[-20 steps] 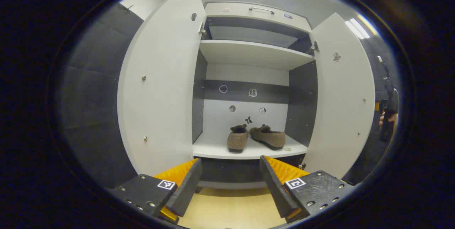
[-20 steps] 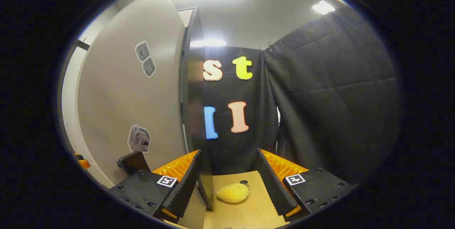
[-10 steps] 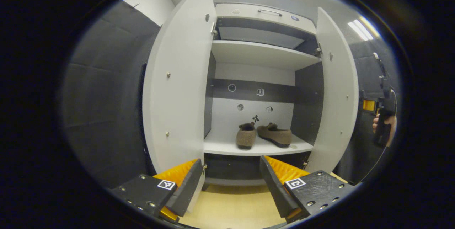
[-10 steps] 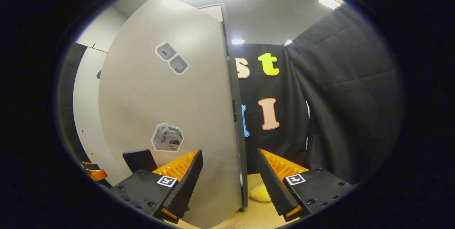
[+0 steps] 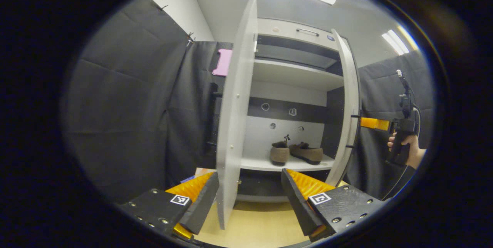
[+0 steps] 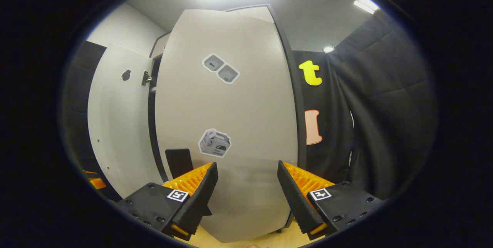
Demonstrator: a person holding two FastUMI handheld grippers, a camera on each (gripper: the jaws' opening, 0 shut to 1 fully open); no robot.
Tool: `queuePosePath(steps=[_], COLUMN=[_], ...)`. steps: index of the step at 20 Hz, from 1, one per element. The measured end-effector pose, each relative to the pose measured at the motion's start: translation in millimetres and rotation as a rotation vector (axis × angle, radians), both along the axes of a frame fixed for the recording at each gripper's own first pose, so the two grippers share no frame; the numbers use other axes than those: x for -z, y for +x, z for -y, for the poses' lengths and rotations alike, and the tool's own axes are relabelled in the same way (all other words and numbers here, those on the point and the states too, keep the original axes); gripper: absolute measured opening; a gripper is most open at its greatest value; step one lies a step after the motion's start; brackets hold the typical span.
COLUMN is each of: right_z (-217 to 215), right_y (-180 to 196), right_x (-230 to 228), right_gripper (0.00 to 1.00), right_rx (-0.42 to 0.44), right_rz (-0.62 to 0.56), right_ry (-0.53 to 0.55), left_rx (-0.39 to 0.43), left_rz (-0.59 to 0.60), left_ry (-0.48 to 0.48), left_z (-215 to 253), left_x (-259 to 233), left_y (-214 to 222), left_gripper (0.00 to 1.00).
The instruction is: Grab one shoe with the right hand and put it into the shoe cabinet, grab the other shoe with the left hand and put it into the shoe cabinet; then close the right door with the right hand and the left door with the left hand.
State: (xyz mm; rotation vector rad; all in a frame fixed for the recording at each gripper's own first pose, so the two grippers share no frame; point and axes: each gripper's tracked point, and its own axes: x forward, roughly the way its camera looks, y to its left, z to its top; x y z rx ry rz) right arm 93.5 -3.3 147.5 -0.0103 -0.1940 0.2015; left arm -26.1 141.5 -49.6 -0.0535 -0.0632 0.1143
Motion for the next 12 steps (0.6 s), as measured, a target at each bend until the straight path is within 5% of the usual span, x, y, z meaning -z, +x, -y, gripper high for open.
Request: queuePosePath(steps=[5,6,12], right_z=[14.5,16.3,19.3], right_y=[-2.0,-4.7,-26.5], right_x=[23.4,28.7,58.8], right_gripper=[0.98,0.98,0.98], right_rx=[0.065,0.077,0.122], right_rz=[-0.039,-0.045,-0.101], right_ry=[0.015,0.023,0.009], left_rx=[-0.122,-0.124,-0.052], left_rz=[0.04,0.04,0.036], left_ry=[0.05,0.054,0.05], left_z=[-97.8,-114.7,-174.5], left_x=[-45.2,-52.4,-76.6], left_y=[-19.1,-16.2,44.1], left_gripper=[1.0,0.95,1.0])
